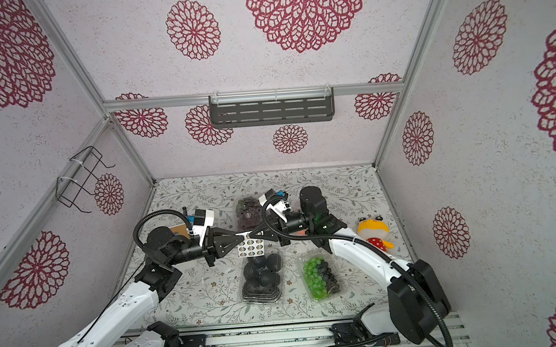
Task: Label fruit boxes
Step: Adjust the label sticker.
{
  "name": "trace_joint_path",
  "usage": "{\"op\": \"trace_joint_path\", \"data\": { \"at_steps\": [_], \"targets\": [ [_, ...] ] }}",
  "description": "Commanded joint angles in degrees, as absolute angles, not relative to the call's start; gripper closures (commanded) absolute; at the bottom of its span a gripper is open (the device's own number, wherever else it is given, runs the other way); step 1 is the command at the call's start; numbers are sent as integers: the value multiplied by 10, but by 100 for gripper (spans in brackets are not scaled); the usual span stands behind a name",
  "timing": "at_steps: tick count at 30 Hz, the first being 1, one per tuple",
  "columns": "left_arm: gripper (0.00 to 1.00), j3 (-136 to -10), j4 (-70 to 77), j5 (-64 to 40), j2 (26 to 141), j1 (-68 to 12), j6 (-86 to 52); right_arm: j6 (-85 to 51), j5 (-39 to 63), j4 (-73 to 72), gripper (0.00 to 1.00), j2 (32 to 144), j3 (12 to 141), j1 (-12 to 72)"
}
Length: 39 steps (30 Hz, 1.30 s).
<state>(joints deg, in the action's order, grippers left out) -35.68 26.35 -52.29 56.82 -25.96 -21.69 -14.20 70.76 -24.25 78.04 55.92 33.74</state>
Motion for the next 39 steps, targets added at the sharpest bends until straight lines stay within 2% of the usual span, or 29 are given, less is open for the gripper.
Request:
{"op": "trace_joint_path", "data": {
  "at_steps": [1, 4, 7, 39],
  "targets": [
    [91, -358, 278, -532, 574, -256, -216, -147, 726, -272, 100, 764, 569, 336],
    [93, -355, 293, -536, 577, -256, -223, -156, 735, -285, 100, 768, 567, 338],
    [100, -359, 304, -551, 585, -256, -233, -161, 730, -289, 100, 771, 568, 338],
    [100, -347, 369, -594, 607, -258, -265, -183, 730, -323, 100, 799, 573, 336]
  ]
}}
